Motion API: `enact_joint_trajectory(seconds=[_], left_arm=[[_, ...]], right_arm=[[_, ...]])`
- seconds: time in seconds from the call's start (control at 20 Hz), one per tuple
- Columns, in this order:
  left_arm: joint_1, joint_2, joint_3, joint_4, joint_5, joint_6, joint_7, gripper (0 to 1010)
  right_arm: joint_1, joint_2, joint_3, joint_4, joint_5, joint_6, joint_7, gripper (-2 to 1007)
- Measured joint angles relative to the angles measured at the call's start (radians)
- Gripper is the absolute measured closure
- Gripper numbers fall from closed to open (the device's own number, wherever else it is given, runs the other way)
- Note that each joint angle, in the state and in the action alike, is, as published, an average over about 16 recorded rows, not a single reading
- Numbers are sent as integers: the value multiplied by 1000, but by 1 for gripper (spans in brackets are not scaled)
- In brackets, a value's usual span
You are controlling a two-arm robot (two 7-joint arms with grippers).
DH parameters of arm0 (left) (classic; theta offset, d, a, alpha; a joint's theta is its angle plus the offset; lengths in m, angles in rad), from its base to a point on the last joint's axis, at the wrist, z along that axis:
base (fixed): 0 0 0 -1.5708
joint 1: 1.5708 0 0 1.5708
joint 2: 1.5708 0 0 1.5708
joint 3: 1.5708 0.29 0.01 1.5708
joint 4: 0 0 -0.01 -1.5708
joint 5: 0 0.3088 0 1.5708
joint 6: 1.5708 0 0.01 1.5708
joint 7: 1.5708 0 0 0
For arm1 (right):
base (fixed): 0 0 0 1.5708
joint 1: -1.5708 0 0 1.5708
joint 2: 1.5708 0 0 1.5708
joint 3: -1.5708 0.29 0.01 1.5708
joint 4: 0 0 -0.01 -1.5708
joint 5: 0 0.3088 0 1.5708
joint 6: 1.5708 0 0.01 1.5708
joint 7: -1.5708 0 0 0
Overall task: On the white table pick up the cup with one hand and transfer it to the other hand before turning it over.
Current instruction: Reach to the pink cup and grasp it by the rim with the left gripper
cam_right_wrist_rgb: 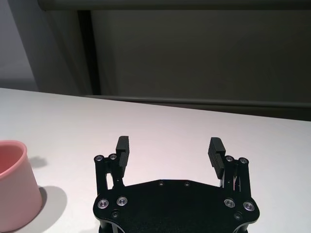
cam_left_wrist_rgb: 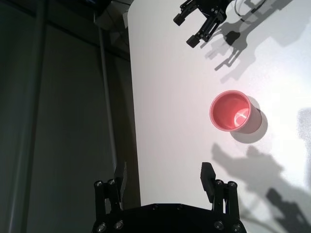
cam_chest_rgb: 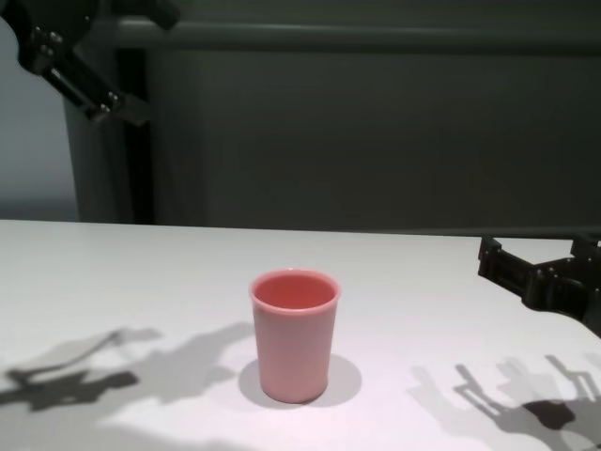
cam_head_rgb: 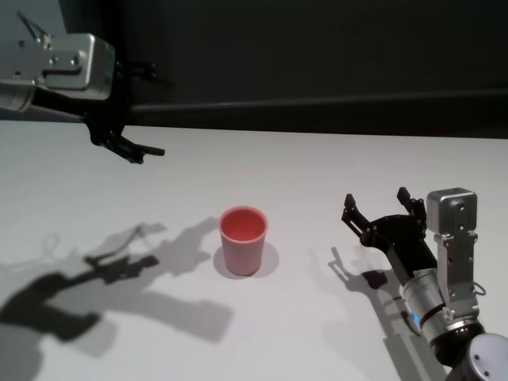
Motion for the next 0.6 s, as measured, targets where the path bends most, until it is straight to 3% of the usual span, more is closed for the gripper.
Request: enact_joint_trajectory(seconds=[0.3,0.6], left_arm=[[-74,-33,94,41,35,-34,-94,9],[-129,-71,168,86,67,-83,-152,9]], right_arm=[[0,0,0,0,0,0,0,3],[0,0,0,0,0,0,0,3]])
